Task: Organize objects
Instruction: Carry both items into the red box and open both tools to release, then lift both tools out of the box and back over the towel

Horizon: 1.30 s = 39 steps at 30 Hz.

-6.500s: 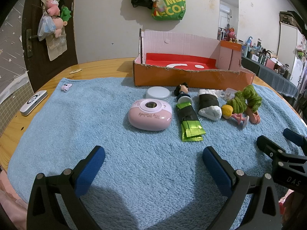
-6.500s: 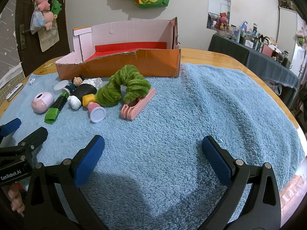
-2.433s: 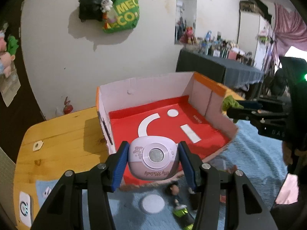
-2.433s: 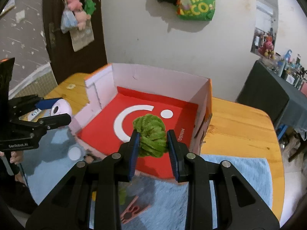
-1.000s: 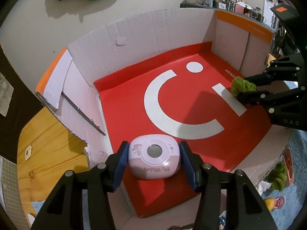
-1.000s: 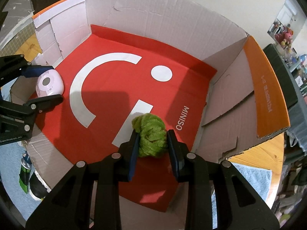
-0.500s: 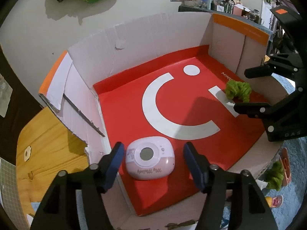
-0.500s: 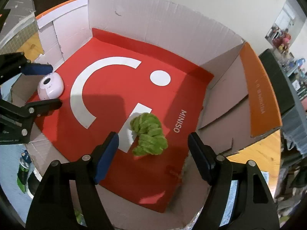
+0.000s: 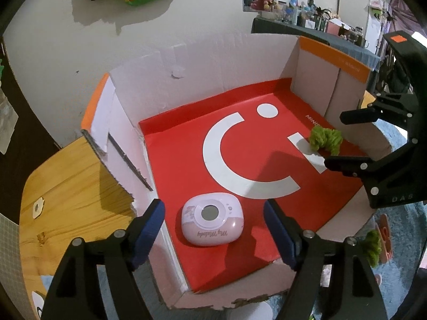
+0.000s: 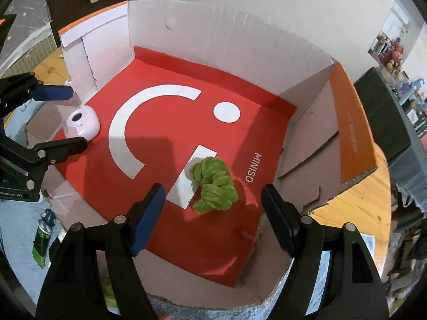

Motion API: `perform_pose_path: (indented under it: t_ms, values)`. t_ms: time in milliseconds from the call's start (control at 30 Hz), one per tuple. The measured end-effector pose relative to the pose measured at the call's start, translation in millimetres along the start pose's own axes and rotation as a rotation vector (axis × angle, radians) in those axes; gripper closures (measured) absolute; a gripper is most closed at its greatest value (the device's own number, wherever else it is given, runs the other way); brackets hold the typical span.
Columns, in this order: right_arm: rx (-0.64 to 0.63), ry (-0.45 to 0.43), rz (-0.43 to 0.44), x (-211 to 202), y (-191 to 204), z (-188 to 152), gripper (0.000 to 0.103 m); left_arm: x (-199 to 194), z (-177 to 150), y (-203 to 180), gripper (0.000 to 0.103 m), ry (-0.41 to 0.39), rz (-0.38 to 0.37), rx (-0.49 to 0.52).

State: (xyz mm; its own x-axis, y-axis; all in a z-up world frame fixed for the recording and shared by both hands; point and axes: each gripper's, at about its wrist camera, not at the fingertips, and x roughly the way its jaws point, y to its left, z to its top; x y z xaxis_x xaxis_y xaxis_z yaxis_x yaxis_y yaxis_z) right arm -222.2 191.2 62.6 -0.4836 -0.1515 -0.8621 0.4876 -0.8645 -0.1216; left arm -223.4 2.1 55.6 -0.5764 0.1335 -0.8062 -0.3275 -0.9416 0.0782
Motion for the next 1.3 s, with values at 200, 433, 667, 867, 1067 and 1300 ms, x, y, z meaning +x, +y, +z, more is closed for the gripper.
perform_pose_path:
  t_ms: [200,433,667,867,1067,1300]
  values:
    - [0.029,-0.042,0.006,-7.3,-0.7,7.7,0.029,-14.6,0.6,3.7,0.025,-0.041,-0.01,-0.049]
    - [0.071,-0.128,0.006,-36.0,-4.7,6.0,0.026,-47.4,2.1,8.5,0.017,-0.132,-0.017,-0.112]
    - [0.107,-0.232,-0.014,-73.0,-5.5,1.9,0.019,-88.2,-0.4,13.1,0.009,-0.233,-0.013,-0.173]
    - [0.143,-0.33,-0.013,-113.4,-5.2,-6.7,0.017,-117.7,-9.0,7.1,0.0,-0.298,0.026,-0.185]
    - [0.166,-0.429,-0.055,-147.0,2.0,-21.0,0.005,-146.8,-23.9,2.3,0.0,-0.355,0.037,-0.222]
    - [0.221,-0.476,-0.043,-165.1,10.0,-46.7,0.003,-161.1,-46.4,-4.1,0.0,-0.36,0.082,-0.278]
